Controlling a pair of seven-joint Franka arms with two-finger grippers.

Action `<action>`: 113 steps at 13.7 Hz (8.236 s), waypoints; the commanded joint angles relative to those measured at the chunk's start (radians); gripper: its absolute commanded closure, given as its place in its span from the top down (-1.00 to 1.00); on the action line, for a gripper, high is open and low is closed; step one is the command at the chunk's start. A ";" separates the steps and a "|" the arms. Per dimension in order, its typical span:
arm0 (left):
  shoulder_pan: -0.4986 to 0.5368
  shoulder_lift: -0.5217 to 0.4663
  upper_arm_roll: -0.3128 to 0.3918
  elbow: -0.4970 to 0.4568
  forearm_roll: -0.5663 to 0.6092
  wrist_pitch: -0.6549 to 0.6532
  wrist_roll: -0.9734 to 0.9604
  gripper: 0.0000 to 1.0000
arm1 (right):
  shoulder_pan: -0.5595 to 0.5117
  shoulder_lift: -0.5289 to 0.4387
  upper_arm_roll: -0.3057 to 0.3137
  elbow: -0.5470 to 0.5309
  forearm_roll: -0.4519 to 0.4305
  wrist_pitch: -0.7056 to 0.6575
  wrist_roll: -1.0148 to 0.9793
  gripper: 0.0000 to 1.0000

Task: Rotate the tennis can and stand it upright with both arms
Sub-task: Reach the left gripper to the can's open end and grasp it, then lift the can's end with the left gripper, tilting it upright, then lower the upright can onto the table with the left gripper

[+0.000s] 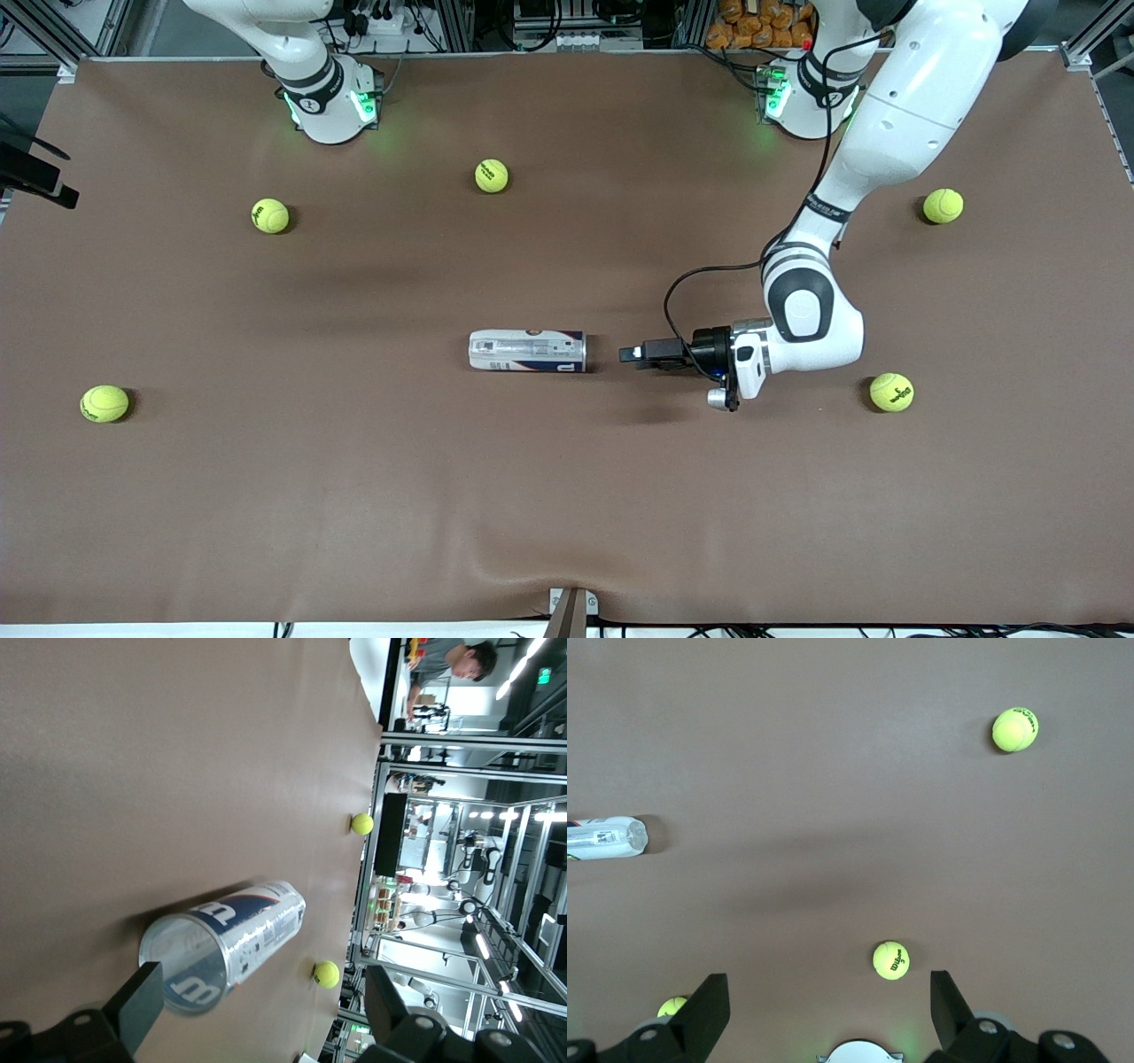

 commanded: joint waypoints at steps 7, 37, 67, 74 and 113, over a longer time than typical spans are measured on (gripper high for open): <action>-0.074 0.072 0.002 0.044 -0.132 0.009 0.071 1.00 | 0.022 -0.010 0.008 -0.036 -0.041 0.037 0.015 1.00; -0.127 0.099 0.015 0.194 -0.058 0.053 0.055 -1.00 | 0.047 -0.017 0.008 -0.028 -0.046 0.025 0.028 1.00; -0.424 -0.213 0.052 0.429 1.694 -0.376 -1.723 -1.00 | 0.039 -0.017 0.007 -0.033 -0.044 0.037 0.005 1.00; -0.519 -0.146 0.071 0.469 1.700 -0.292 -1.788 -1.00 | 0.038 -0.016 0.005 -0.033 -0.041 0.034 0.005 1.00; -0.457 -0.276 0.238 0.471 1.613 -0.250 -1.569 0.91 | 0.018 -0.008 0.005 -0.030 -0.040 0.057 -0.048 1.00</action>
